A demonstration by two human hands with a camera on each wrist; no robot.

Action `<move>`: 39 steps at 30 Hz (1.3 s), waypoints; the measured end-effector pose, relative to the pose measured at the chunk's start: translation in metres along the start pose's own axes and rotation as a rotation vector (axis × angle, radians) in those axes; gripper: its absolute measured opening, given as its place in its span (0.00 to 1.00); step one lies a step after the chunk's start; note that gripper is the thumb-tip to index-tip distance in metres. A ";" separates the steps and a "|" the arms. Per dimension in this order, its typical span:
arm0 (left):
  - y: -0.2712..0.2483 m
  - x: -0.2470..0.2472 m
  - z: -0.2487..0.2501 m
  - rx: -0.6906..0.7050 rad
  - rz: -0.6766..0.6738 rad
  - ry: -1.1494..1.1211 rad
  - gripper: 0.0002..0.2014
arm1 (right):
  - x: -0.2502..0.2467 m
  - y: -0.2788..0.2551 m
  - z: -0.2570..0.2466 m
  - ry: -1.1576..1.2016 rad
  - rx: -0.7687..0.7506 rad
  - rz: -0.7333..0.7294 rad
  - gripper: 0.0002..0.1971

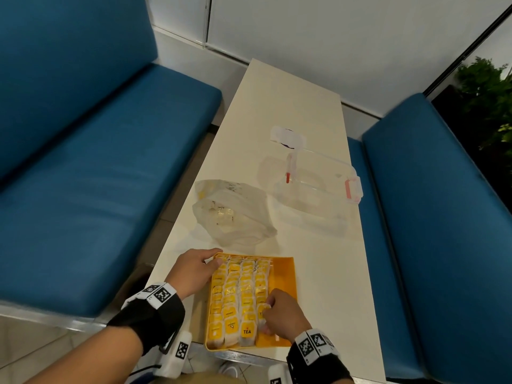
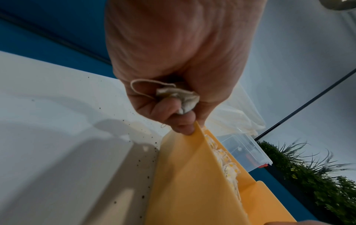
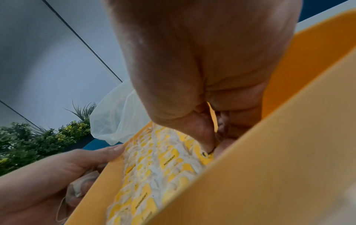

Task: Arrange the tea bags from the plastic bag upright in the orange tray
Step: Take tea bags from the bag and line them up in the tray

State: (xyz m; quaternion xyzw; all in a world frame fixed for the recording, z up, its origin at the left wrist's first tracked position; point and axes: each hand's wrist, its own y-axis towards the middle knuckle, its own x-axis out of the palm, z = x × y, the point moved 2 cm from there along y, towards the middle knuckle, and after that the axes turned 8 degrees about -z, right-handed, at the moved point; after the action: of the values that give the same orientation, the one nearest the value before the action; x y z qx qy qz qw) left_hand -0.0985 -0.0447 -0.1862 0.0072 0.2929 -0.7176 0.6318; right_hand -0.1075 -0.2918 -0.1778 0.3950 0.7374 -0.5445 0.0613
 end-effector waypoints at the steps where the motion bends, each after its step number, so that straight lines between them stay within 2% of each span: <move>1: 0.000 0.000 -0.001 0.000 -0.003 -0.003 0.18 | 0.001 -0.001 -0.001 0.008 0.003 0.007 0.09; 20: 0.008 -0.015 0.001 0.017 -0.010 0.027 0.18 | 0.007 0.010 -0.019 0.145 -0.017 0.087 0.09; 24: 0.004 -0.019 0.001 -0.006 -0.018 0.085 0.22 | 0.009 0.023 -0.014 0.156 -0.030 0.107 0.09; 26: -0.003 -0.024 0.004 -0.040 0.026 0.121 0.22 | 0.010 0.027 -0.011 0.153 -0.045 0.112 0.10; 29: -0.020 -0.030 0.013 -0.074 0.092 -0.098 0.18 | 0.001 0.003 -0.026 0.072 -0.068 0.139 0.10; 32: -0.034 -0.029 0.024 -0.197 -0.041 -0.581 0.21 | -0.012 -0.012 -0.037 -0.020 -0.163 0.238 0.10; 35: -0.041 -0.021 0.036 -0.279 -0.174 -0.927 0.24 | -0.022 -0.035 -0.063 -0.031 -0.421 0.314 0.09; 37: -0.043 -0.014 0.044 -0.273 -0.216 -1.029 0.25 | -0.023 -0.051 -0.081 0.010 -0.592 0.286 0.09; 39: -0.043 -0.006 0.050 -0.256 -0.239 -1.057 0.27 | -0.019 -0.065 -0.096 0.035 -0.700 0.248 0.07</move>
State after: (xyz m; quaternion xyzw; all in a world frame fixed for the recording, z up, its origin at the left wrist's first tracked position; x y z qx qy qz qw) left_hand -0.1183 -0.0597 -0.1251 -0.4641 0.0198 -0.6488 0.6027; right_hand -0.1038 -0.2259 -0.0799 0.4459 0.8263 -0.2410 0.2455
